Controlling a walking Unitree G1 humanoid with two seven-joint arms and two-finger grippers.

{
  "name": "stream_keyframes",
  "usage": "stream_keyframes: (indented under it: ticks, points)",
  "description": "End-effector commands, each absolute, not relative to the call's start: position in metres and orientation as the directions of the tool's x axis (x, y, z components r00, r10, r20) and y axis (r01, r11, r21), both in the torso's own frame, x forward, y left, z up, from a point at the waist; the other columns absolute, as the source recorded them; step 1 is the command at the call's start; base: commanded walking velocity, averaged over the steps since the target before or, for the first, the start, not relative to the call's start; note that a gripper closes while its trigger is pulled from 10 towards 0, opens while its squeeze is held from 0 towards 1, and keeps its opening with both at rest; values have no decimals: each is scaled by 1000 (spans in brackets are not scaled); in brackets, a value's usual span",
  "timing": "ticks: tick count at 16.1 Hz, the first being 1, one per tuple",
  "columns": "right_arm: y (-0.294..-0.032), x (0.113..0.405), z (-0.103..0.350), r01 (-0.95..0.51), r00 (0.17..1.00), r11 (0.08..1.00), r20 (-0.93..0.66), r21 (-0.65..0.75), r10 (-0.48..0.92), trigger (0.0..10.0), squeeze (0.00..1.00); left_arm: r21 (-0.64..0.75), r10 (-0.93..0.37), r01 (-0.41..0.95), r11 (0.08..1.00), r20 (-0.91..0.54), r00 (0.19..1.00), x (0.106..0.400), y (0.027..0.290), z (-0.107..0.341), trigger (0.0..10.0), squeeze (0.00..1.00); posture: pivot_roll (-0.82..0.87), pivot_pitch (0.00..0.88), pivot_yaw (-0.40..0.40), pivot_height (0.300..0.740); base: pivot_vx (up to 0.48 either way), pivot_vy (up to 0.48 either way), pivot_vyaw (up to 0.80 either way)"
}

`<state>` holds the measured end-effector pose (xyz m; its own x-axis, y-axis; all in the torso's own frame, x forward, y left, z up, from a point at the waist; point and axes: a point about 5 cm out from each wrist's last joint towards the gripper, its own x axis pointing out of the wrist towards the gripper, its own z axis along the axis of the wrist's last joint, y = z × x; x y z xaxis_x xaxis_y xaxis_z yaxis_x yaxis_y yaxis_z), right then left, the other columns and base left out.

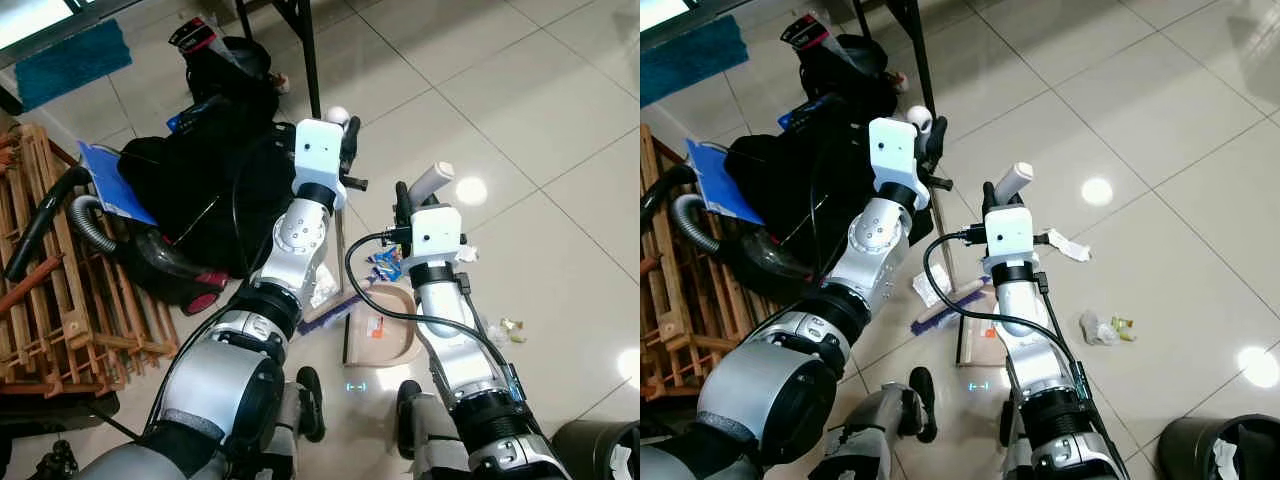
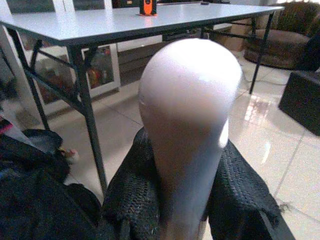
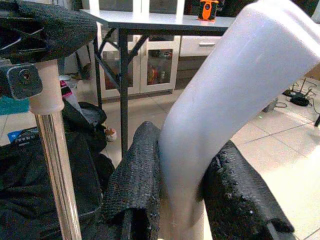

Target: Sweep floor

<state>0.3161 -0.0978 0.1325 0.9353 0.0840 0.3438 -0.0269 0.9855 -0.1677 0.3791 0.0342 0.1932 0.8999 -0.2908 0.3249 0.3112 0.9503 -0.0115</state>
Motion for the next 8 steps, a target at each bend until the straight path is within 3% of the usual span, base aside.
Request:
stream_keyframes:
  ticks: [1, 2, 4, 6, 8]
  points:
    - [-97, 311, 114, -51, 962, 986, 256, -161, 91, 10000, 0, -147, -314, 358, 922, 255, 914, 372, 19, 176, 10000, 0, 81, 343, 139, 740, 0, 0, 0]
    - [-99, 311, 113, -48, 965, 986, 248, -161, 88, 10000, 0, -279, -311, 391, 877, 289, 905, 372, 11, 187, 10000, 0, 83, 338, 136, 740, 0, 0, 0]
    - [-101, 311, 110, -48, 968, 985, 236, -167, 87, 10000, 0, -394, -301, 441, 807, 367, 880, 373, 2, 211, 10000, 0, 86, 333, 134, 740, 0, 0, 0]
    - [-102, 312, 111, -46, 968, 984, 234, -170, 86, 10000, 0, -409, -292, 457, 790, 404, 867, 375, 4, 222, 10000, 0, 85, 333, 135, 740, 0, 0, 0]
    - [-104, 312, 112, -40, 968, 984, 236, -173, 81, 10000, 0, -343, -253, 438, 831, 468, 847, 381, 20, 240, 10000, 0, 83, 326, 143, 740, 0, 0, 0]
